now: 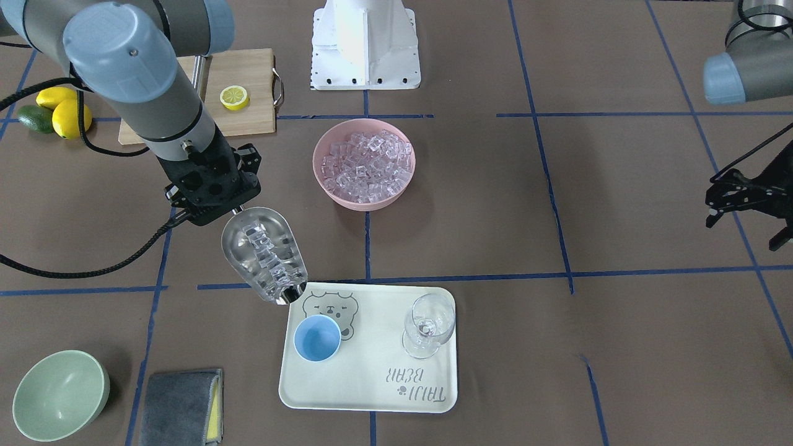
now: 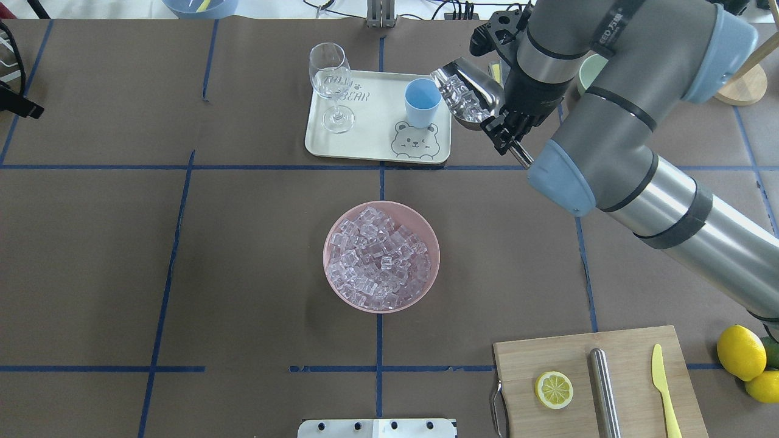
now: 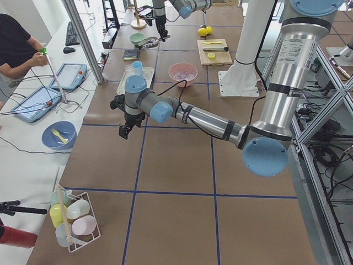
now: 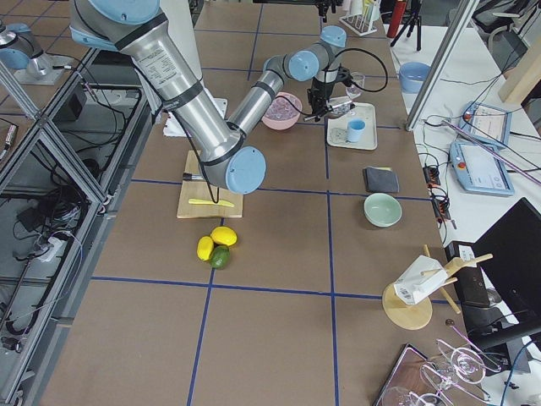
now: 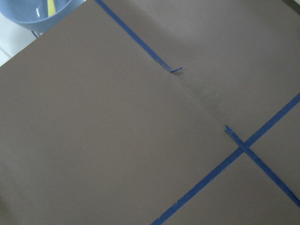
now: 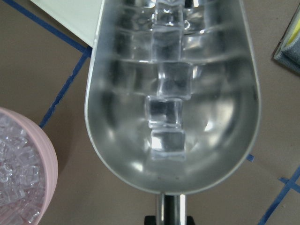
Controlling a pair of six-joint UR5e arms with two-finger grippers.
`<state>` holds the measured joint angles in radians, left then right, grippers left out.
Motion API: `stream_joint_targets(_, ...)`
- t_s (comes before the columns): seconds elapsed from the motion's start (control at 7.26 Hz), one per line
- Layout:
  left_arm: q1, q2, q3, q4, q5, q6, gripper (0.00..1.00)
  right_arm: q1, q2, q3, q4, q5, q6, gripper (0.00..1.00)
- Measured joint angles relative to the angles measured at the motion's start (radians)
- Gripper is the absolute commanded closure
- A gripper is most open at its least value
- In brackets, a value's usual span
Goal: Put ice in cup with scoop
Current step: 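Tilt the scoop over the blue cup to pour the ice in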
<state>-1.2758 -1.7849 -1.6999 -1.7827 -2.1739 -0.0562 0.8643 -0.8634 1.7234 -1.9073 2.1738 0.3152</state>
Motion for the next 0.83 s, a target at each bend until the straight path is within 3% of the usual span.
stream_joint_targets(0.55, -0.06, -0.014, -0.017, 0.047, 0.002, 0.002, 0.0, -0.027, 0.059, -0.13, -0.032, -0.004, 0.01, 1.0)
stream_joint_targets(0.83, -0.06, -0.014, -0.017, 0.048, 0.003, 0.005, 0.0, -0.039, 0.149, -0.197, -0.128, 0.001, 0.029, 1.0)
